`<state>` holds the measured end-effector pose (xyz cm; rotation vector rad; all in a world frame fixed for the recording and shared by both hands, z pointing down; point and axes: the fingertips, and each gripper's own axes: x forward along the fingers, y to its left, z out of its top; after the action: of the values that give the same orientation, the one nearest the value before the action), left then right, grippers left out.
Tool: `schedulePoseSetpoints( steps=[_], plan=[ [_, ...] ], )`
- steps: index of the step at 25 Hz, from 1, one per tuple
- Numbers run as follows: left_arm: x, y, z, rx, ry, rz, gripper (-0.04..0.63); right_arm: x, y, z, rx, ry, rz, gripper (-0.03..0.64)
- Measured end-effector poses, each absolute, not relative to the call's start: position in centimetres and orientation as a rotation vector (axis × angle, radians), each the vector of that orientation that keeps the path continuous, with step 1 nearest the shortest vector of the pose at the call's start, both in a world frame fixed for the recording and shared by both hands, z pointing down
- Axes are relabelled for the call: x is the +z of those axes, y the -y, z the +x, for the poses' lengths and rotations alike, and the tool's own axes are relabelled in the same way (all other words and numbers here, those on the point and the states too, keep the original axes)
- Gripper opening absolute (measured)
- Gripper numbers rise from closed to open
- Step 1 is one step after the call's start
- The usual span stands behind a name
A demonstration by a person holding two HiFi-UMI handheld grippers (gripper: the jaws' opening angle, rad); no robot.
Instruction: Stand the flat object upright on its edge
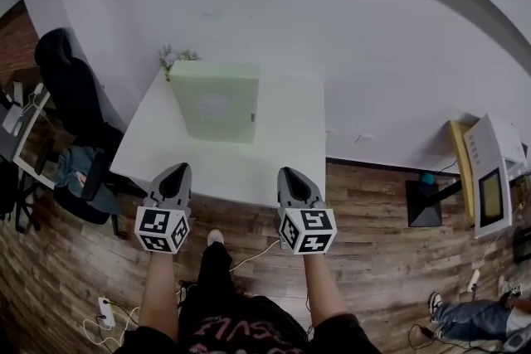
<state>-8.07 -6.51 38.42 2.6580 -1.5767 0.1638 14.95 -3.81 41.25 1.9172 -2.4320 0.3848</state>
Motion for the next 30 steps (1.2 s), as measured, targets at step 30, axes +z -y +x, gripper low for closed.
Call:
schedulePoseSetpoints(
  steps=[30],
  plan=[
    [32.5,3.3,-13.1,0.166,1.464,2.772,0.015,34.7,0.3,11.4,0.305,2.338,2.045,0.028]
  ],
)
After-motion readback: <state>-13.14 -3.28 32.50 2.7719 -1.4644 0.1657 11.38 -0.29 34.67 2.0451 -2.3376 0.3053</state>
